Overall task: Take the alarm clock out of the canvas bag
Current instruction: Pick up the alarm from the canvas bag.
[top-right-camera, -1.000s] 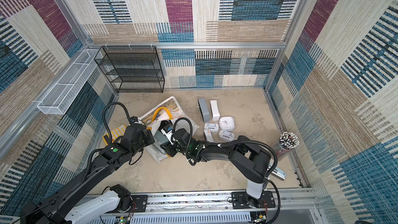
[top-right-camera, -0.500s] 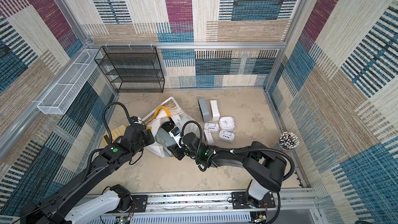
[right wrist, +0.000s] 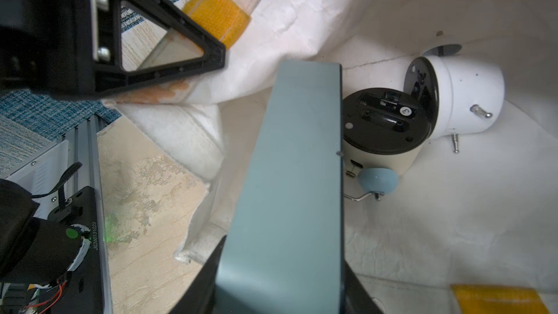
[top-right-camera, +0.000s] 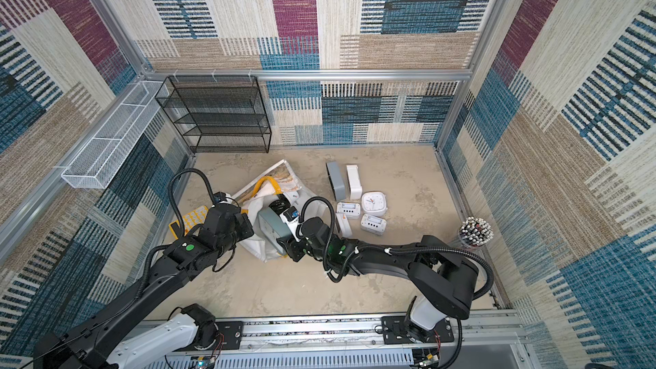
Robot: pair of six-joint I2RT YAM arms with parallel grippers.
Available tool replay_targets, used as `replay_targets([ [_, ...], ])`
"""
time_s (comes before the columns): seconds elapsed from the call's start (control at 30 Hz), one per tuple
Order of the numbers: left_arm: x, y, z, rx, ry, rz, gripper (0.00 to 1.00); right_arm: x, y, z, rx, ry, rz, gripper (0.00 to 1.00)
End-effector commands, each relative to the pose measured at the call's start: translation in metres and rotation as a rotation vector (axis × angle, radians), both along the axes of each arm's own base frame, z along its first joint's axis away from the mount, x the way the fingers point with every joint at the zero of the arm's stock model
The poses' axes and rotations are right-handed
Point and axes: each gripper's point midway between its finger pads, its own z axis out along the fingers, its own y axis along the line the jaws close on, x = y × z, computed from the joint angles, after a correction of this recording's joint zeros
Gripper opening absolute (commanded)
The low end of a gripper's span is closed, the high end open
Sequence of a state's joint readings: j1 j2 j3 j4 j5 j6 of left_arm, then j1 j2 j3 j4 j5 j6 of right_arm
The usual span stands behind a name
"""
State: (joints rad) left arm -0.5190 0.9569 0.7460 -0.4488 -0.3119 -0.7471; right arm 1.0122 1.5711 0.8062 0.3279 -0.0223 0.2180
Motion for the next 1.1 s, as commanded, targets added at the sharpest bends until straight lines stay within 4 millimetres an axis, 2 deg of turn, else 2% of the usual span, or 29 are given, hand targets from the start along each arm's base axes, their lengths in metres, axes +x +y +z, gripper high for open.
replay_targets([
  [0.0,-0.005,0.008,-0.005,0.018,0.025,0.032,0.0,0.01,0.006,0.02,0.049,-0.049,-0.029,0.27],
  [0.2,-0.007,0.01,-0.01,0.017,0.029,0.041,0.0,0.014,0.005,0.019,0.02,-0.045,-0.047,0.27],
  [0.4,-0.005,0.011,-0.013,0.019,0.036,0.051,0.0,0.012,-0.01,0.027,0.02,-0.065,-0.075,0.27],
  [0.73,-0.009,0.024,-0.03,-0.015,0.076,0.102,0.0,-0.012,-0.036,0.036,0.053,-0.09,-0.035,0.27],
  [1.07,-0.014,0.046,-0.035,0.001,0.099,0.162,0.0,-0.036,-0.072,0.063,0.124,-0.154,-0.009,0.27],
])
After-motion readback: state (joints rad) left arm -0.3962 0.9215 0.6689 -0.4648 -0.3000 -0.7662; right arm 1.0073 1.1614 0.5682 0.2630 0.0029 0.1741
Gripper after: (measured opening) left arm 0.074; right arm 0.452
